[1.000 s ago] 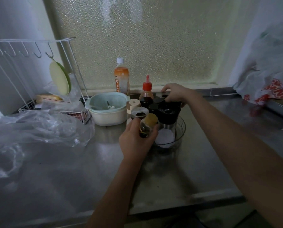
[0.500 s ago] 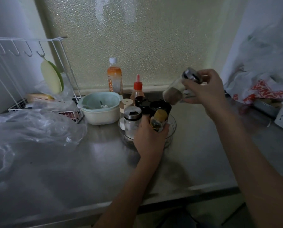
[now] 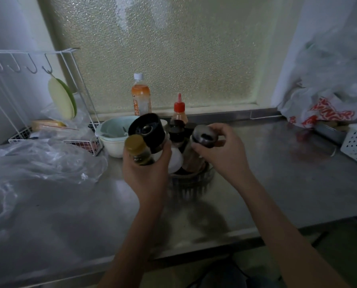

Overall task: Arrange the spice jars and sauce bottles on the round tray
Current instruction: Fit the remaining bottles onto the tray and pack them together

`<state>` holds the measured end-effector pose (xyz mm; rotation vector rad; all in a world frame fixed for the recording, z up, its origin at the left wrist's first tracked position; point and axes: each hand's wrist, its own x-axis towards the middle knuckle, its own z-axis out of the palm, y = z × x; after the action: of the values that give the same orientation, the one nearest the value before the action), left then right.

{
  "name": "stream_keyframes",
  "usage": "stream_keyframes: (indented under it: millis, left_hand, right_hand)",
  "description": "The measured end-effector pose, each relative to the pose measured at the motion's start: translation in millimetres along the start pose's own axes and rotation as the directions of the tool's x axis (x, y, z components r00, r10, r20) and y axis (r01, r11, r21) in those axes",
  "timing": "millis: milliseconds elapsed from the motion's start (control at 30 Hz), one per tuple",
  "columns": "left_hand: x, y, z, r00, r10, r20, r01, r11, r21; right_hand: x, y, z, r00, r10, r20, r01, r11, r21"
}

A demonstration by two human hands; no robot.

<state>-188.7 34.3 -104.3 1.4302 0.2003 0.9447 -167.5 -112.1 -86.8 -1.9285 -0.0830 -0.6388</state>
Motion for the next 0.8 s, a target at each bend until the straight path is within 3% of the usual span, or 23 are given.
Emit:
stream_keyframes:
  millis: [200,433,600,700,800]
  left_hand:
    - [12.5,-10.2,-18.1,1.000,-0.012,-0.024,0.012,1.000,0.004]
    - [17.2,-13.4,-30.9,0.999,0.025,-0.038,-0.024,0.999,0.032]
    - [12.2,-8.9,-33.0,0.997,0.056,0.053,-0.058,0.998,0.025]
    - [-0.7,-1.0,-27.7,0.980,0.121,0.156,-0.132,0.989,0.060]
    - [-12.3,-1.6,-20.2,0.968,0.120,0.219,-0.136,0.989,0.057]
  right_hand:
    - [-8.1,1.3,41.0,0.985,-0.068,0.162,0.088,0.989,-0.120]
    - [-25.7,2.9,71.5,0.988,-0.076,0.134,0.085,0.994,-0.065]
    - [-39.0,-7.4,60.5,0.983,-0.179,0.043,0.175,0.980,0.092]
    - [-47.5,-30.4,48.1,0.965,-0.157,0.212,0.081,0.942,0.325]
    - [-40.8,-33.8,36.4,0.910,-0.091,0.404,-0.043,0.950,0.310]
